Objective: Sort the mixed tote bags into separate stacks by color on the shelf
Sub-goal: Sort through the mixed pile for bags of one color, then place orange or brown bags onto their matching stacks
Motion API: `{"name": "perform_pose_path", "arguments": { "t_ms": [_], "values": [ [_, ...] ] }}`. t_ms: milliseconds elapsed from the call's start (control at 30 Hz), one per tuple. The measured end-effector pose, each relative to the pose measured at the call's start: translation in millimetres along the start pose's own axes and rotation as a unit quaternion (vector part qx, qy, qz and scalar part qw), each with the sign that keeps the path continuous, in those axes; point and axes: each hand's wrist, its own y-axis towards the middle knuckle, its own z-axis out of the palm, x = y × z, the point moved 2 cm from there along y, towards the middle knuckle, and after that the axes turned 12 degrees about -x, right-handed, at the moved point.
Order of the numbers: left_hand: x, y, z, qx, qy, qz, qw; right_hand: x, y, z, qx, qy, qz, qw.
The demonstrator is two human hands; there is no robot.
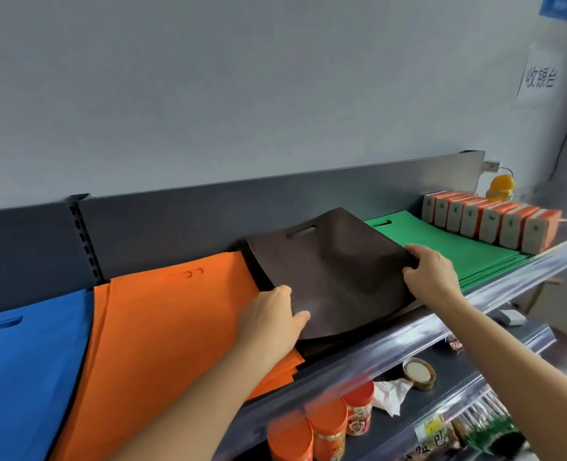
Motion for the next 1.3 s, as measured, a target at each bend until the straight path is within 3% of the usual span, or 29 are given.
{"name": "perform_pose_path", "arguments": {
  "t_ms": [100,200,367,500,933,1300],
  "values": [
    [-2,-6,19,0.045,0.066,-0.008,0.997,-20,7,17,0.084,-0.082,-0.026,0.993],
    [-2,-10,27,0.037,0.079,-0.014,0.996,-26,5,29,0.119,-0.109,-0.072,0.984],
    [1,-18,7,-0.026,0.03,-0.012,0.999,14,-13,40,0.094,-0.019,-0.16,0.982],
    [26,-41,-28,-0.087,0.05,0.005,0.995,70,-48,48,0.107,0.062,-0.219,0.968],
    [286,-215,-207,-0.178,0.173,-0.177,0.953,338,-291,92,0.281,0.188,-0.406,0.849],
    [479,-369,-367,-0.229,0.209,-0.269,0.912,514,-518,112,0.326,0.247,-0.494,0.767]
  ]
}}
